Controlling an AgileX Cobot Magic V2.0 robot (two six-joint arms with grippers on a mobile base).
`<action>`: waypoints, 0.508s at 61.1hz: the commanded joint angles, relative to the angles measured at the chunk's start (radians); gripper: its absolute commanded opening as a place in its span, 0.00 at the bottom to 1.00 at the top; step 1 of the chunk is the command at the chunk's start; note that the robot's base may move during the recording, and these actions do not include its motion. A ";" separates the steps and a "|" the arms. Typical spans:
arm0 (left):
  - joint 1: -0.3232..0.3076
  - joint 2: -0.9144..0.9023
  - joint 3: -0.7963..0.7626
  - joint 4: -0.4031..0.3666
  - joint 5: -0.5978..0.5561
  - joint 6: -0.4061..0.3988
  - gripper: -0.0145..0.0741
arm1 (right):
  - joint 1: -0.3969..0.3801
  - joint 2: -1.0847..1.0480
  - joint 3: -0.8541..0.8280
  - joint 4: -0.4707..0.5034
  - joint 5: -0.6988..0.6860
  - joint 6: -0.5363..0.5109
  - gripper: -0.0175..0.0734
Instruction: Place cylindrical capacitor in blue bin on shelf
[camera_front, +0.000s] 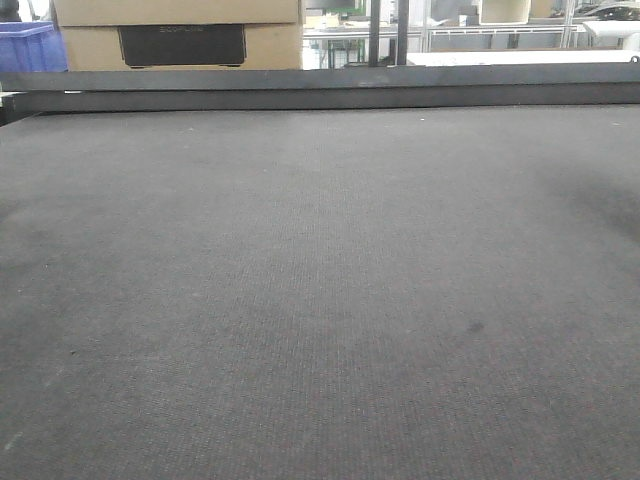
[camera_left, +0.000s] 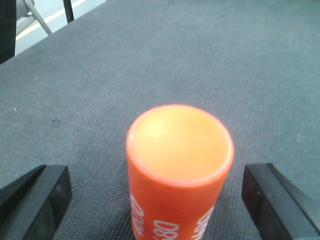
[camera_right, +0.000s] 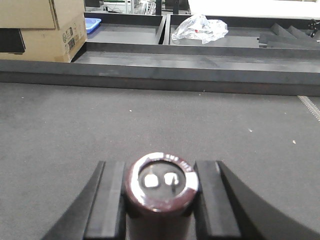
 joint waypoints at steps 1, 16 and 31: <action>0.003 0.021 -0.008 0.005 -0.037 0.003 0.84 | 0.002 -0.010 -0.005 -0.005 -0.020 -0.003 0.10; 0.003 0.086 -0.050 0.005 -0.092 0.003 0.84 | 0.002 -0.010 -0.005 -0.005 -0.020 -0.003 0.10; 0.005 0.111 -0.113 0.005 -0.080 0.003 0.84 | 0.002 -0.010 -0.005 -0.005 -0.020 -0.003 0.10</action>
